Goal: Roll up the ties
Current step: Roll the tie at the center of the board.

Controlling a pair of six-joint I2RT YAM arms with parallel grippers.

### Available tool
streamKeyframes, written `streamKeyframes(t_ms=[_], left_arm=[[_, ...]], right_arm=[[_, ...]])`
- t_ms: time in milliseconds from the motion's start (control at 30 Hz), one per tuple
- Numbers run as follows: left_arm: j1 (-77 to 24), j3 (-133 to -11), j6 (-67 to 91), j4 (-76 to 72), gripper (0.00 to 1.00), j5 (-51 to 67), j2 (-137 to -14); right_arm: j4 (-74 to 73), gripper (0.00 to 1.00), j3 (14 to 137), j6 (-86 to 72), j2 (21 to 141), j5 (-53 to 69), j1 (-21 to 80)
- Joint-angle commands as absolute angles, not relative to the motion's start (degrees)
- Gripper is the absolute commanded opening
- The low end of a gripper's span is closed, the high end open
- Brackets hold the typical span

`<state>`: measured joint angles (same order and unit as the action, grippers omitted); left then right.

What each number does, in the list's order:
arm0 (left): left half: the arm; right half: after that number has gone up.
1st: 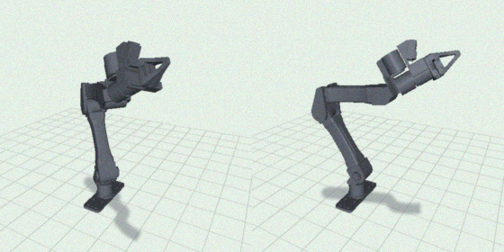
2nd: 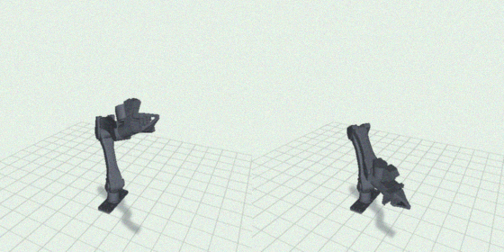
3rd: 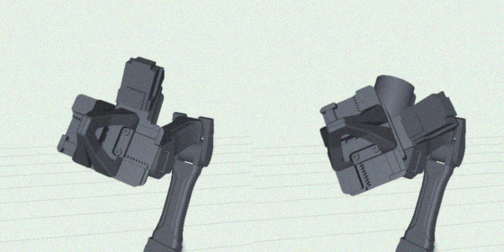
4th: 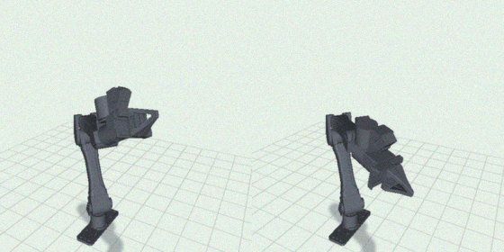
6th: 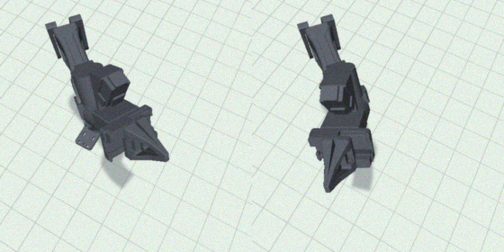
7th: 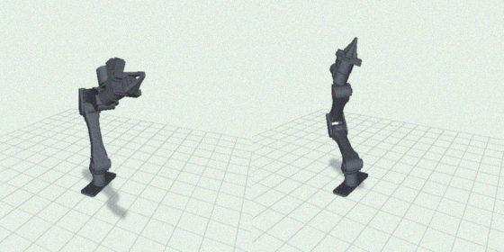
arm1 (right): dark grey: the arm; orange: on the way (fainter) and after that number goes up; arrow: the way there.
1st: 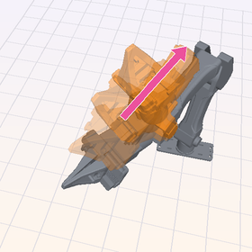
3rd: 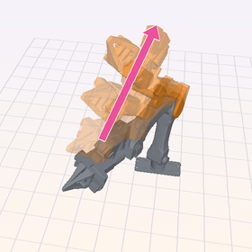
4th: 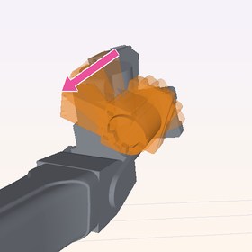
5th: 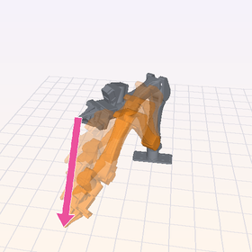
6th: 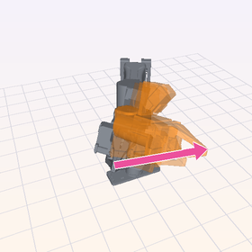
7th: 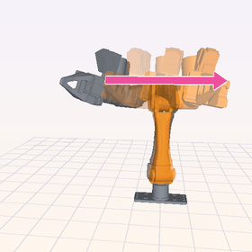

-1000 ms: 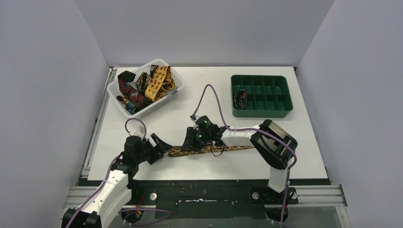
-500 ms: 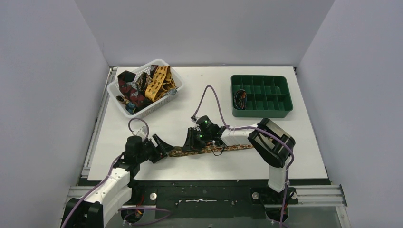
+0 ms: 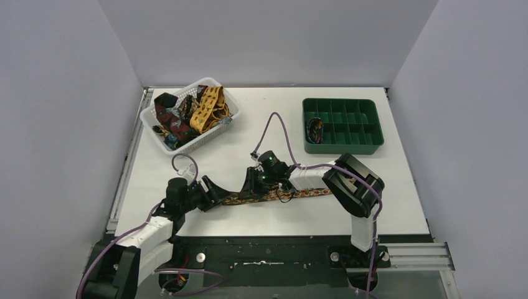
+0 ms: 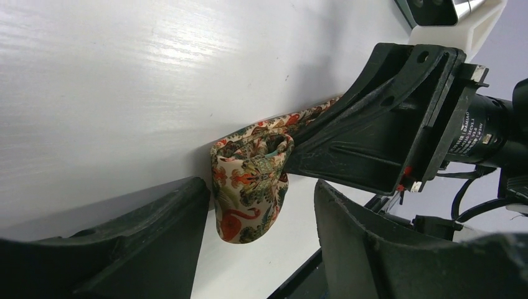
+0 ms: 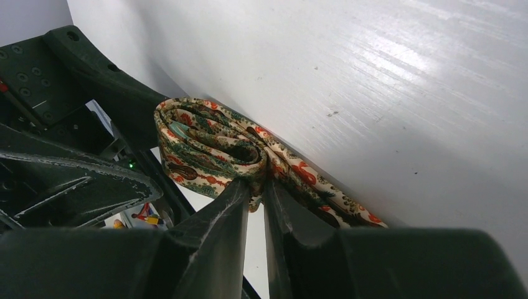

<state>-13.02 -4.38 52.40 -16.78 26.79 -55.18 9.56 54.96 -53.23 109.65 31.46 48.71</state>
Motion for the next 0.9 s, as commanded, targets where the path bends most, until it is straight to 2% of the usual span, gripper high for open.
streamKeyframes(t_ms=[0, 267, 633, 800, 867], left_arm=[[-12.8, -3.0, 49.9, -20.1, 0.6, 26.7, -57.7], [-12.9, -3.2, 48.7, -22.1, 0.52, 28.4, -60.5], [-12.9, -3.1, 48.4, -22.7, 0.48, 29.3, -60.7], [-12.9, -4.4, 48.3, -21.7, 0.34, 28.6, -61.3], [-13.0, -5.2, 48.6, -21.4, 0.31, 28.6, -61.4]], right_arm=[[8.6, 0.17, 55.5, -53.2, 111.5, 30.6, 48.3], [9.3, 0.17, 55.4, -53.6, 112.3, 31.0, 48.0], [9.2, 0.16, 55.7, -53.6, 112.8, 31.4, 47.5], [9.1, 0.16, 56.0, -53.5, 112.8, 31.7, 47.3], [9.0, 0.16, 56.1, -53.4, 112.6, 32.0, 47.3]])
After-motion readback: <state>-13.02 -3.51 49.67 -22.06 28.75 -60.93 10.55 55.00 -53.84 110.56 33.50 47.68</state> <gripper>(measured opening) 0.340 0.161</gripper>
